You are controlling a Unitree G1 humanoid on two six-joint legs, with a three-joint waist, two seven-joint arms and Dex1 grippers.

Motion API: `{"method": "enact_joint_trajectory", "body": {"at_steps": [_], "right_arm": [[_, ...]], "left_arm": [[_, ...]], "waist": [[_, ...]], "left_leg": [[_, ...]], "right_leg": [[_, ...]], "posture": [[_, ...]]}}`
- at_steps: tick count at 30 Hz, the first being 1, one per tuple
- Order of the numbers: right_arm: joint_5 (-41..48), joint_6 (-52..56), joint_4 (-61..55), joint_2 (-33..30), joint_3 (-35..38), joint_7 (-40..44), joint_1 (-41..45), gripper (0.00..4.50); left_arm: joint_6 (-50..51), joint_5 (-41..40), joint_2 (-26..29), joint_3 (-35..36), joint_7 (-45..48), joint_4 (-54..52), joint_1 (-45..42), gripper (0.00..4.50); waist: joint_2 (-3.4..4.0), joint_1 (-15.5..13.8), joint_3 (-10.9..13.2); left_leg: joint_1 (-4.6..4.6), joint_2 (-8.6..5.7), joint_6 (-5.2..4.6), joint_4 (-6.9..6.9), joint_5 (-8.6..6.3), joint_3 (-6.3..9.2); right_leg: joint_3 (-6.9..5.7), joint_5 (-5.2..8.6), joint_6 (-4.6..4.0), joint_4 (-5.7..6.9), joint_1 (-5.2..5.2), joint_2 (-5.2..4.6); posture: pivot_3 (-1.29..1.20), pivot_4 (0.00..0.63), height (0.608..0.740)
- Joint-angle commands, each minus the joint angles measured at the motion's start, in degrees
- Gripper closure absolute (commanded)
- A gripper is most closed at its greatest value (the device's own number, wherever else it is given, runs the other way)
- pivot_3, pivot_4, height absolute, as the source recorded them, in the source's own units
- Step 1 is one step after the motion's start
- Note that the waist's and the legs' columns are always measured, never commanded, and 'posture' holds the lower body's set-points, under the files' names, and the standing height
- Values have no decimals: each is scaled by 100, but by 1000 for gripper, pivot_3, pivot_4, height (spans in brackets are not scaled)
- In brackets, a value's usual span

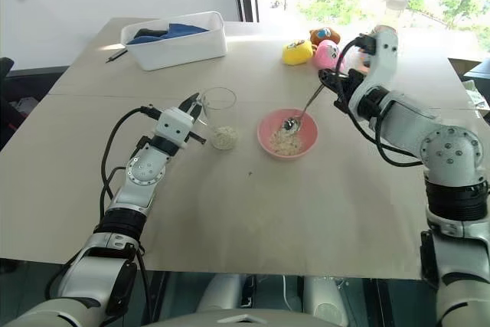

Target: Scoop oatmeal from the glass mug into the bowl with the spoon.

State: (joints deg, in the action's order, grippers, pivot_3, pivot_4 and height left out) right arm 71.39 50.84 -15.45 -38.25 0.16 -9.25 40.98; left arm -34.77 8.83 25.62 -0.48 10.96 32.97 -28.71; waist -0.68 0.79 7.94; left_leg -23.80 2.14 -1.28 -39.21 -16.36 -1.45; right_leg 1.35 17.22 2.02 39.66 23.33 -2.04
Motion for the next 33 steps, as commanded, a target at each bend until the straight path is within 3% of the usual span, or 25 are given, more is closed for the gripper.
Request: {"method": "enact_joint_trajectory", "body": {"at_steps": [1, 8, 16, 19, 26, 33], "right_arm": [[-1132, -151, -611, -397, -444, 1035, 410, 4500], [-1934, -24, -867, -398, -587, 1917, 584, 4500], [-64, 22, 526, 1480, 1541, 104, 898, 4500], [643, -20, 664, 2032, 1864, -350, 1157, 4500], [672, 8, 592, 2651, 1395, -351, 1224, 4500], [-564, -169, 755, 2661, 620, 381, 706, 4500]], "left_arm": [[46, 4, 61, 79, -42, -155, 95, 4416], [74, 31, 3, 15, -27, -267, 125, 4416], [52, 73, -59, -52, -16, -281, 101, 4416], [62, 102, -93, -74, -32, -293, 94, 4416], [59, 125, -216, -91, -46, -261, 61, 4416], [-27, 159, -324, -172, 12, -395, 81, 4416]], "waist": [[0, -1, 0], [0, -8, 0], [-2, -12, -1], [-1, -8, -1], [-1, -11, -1], [-4, -11, -2]], "left_leg": [[-1, 1, 0, 0, 0, 1], [-1, 1, 0, -1, 0, 5], [-1, 0, 24, -3, 14, 2], [-1, -1, 26, -2, 15, 0], [-3, -4, 25, 0, 14, 1], [-6, -8, 25, -1, 14, 2]], "right_leg": [[-1, 0, 0, 0, 0, 0], [-5, 0, 0, 0, 1, -3], [-4, 0, 0, 6, 0, -8], [-4, 0, 0, 11, 1, -4], [-6, 0, 0, 12, 1, -1], [-8, 0, 0, 11, 0, -2]], "posture": [[0, 150, 740], [0, 150, 740], [0, 150, 740], [0, 150, 740], [0, 150, 740], [0, 150, 740]]}}
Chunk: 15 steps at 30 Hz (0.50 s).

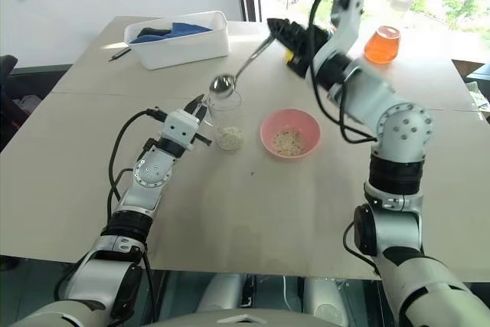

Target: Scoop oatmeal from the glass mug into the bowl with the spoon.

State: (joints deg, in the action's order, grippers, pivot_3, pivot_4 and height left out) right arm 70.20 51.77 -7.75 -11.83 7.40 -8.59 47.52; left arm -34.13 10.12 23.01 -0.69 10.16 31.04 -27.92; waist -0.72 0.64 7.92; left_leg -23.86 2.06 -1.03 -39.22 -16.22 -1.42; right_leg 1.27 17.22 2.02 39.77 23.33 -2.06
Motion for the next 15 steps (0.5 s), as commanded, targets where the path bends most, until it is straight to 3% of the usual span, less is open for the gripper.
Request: {"method": "enact_joint_trajectory", "body": {"at_steps": [1, 10, 14, 15], "right_arm": [[-609, -330, 47, 34, -148, 423, 39, 4500], [-1471, -392, 278, 256, -571, 1320, 327, 4500], [-1688, -364, 182, 296, -660, 1589, 339, 3184], [-1747, -420, 165, 317, -634, 1600, 343, 2597]], "left_arm": [[-112, 9, -77, -172, 137, -254, 14, 4416], [-28, 10, -81, -191, 156, -408, 155, 4416], [6, 12, -88, -180, 133, -355, 146, 4500], [8, 7, -87, -173, 125, -341, 149, 4500]], "waist": [[0, 6, 0], [0, 18, 0], [0, 18, 0], [0, 13, 0]], "left_leg": [[0, 0, 0, 0, 0, 0], [3, 2, 1, 0, 0, 3], [3, 2, 1, 0, 0, 3], [3, 2, 1, 0, 1, 3]], "right_leg": [[0, 0, 0, 0, 0, 1], [-3, 0, 0, -1, 1, 5], [-3, 0, 0, 0, 1, 6], [-3, 0, 0, 0, 1, 6]], "posture": [[0, 150, 740], [0, 150, 740], [0, 150, 740], [0, 150, 740]]}}
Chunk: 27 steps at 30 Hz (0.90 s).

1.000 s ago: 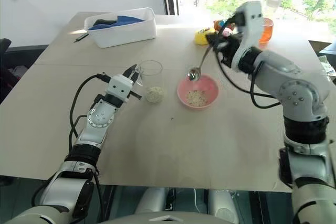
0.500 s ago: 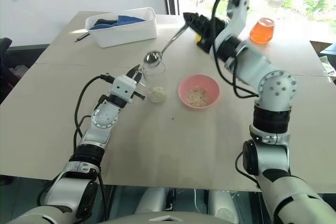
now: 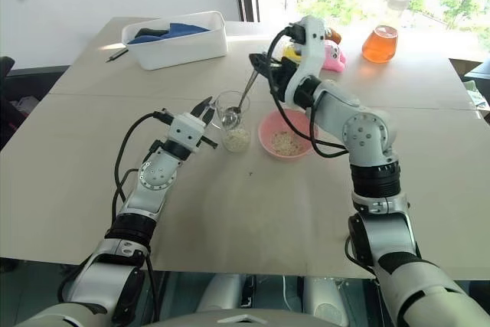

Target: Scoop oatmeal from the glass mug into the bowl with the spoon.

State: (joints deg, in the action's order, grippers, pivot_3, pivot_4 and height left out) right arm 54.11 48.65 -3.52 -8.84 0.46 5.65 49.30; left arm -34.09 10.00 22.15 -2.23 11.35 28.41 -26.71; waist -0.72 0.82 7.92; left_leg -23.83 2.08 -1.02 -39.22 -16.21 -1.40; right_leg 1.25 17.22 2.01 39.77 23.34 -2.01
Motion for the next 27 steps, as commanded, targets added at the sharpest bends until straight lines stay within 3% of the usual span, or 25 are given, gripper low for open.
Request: {"method": "enact_joint_trajectory", "body": {"at_steps": [1, 4, 9, 13, 18, 27], "right_arm": [[-129, -119, -281, 22, 120, 208, 175, 2132], [342, -42, -428, 71, 505, 387, 163, 833], [912, 138, -667, -252, 1101, 541, -71, 833], [853, 204, -768, -540, 1248, 449, -364, 833], [981, 270, -975, -568, 1307, 296, -634, 765], [1080, 273, -1079, -580, 1306, 182, -772, 765]], "left_arm": [[6, 11, 0, -13, 0, -66, 31, 4500], [27, -15, 1, 5, -13, -81, 64, 4500], [73, -157, -17, 55, 32, -158, 172, 4500], [74, -401, -57, 82, 141, -187, 250, 4500], [29, -224, -21, 91, -35, -202, 267, 2621], [-22, -136, 56, 139, -87, -364, 374, 2621]], "waist": [[0, -9, 0], [0, -5, 0], [0, -7, 0], [0, -5, 0], [0, 7, 0], [0, -2, 0]], "left_leg": [[0, 0, 0, 0, 0, 0], [0, -1, 0, -1, 0, 0], [0, 0, -1, 0, -1, 1], [0, 0, -2, 0, -1, 1], [2, 4, -2, 1, -1, -1], [0, 1, -2, 0, -1, -2]], "right_leg": [[0, 0, 0, -1, 0, -1], [0, 0, 0, -1, 0, -1], [0, 0, 0, -1, 0, -2], [1, 0, 0, -1, -1, -6], [5, 0, 0, -1, 0, -7], [4, 0, 0, -2, 0, -3]], "posture": [[0, 150, 740], [0, 150, 740], [0, 150, 740], [0, 150, 740], [0, 150, 740], [0, 150, 740]]}}
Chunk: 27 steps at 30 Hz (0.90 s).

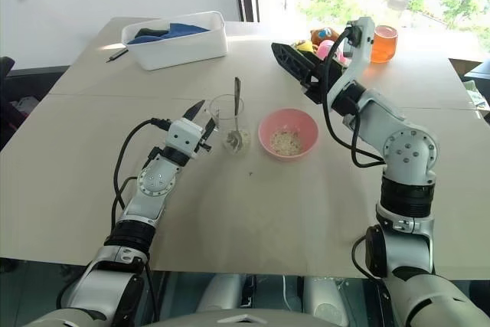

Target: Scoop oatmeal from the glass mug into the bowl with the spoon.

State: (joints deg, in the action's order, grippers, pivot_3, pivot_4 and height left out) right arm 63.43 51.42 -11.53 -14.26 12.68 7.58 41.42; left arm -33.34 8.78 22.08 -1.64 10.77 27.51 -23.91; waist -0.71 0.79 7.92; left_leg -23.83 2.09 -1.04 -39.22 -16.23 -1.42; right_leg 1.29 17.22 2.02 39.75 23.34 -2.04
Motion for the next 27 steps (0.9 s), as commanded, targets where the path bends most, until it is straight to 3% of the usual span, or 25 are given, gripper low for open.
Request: {"method": "enact_joint_trajectory", "body": {"at_steps": [1, 9, 16, 19, 22, 24, 27], "right_arm": [[174, 7, -286, -45, 90, -17, 6, 765], [1105, 282, -623, -182, 274, 105, -454, 765], [1020, 186, -1161, -1115, 453, 1170, -1860, 765], [11, -444, -1429, -1750, 362, 2194, -2964, 765], [-1476, -1685, -1578, -2364, -202, 3405, -4139, 765], [-2367, -2676, -1437, -2466, -584, 3915, -4815, 765], [-3101, -3567, -1037, -2300, -896, 4178, -5310, 765]], "left_arm": [[-94, -30, 80, 90, -12, -324, 137, 2621], [479, -676, 305, 296, 571, -1823, 964, 2621], [1577, -1502, 476, 523, 1052, -3287, 2138, 2621], [2174, -1973, 509, 601, 1267, -3958, 2827, 2621], [2945, -2497, 463, 839, 1248, -4401, 3345, 2621], [3436, -2955, 374, 1030, 1201, -4540, 3611, 2621], [3887, -3206, 329, 1125, 1317, -4547, 3929, 2621]], "waist": [[0, 3, 0], [0, 3, 0], [0, -3, 0], [0, -16, 0], [0, -15, 0], [5, 7, 2], [5, 23, 8]], "left_leg": [[0, 0, 1, 0, 0, 0], [0, 5, -7, 0, -4, 2], [0, 4, -25, 2, -15, 7], [1, 5, -25, 2, -15, 15], [11, 5, -26, 5, -16, 24], [16, 6, -26, 5, -16, 25], [122, 13, -25, 30, -17, 28]], "right_leg": [[0, 0, 0, 0, 0, 0], [2, 0, 0, -2, 0, -19], [16, 0, 0, -19, -8, -24], [13, 0, 0, -23, -13, -23], [6, 0, 0, -40, -30, -20], [5, 0, 0, -39, -34, -18], [5, 5, -3, -59, -133, 6]], "posture": [[0, 150, 740], [0, 150, 740], [0, 150, 740], [0, 150, 740], [0, 150, 740], [0, 150, 740], [0, 150, 740]]}}
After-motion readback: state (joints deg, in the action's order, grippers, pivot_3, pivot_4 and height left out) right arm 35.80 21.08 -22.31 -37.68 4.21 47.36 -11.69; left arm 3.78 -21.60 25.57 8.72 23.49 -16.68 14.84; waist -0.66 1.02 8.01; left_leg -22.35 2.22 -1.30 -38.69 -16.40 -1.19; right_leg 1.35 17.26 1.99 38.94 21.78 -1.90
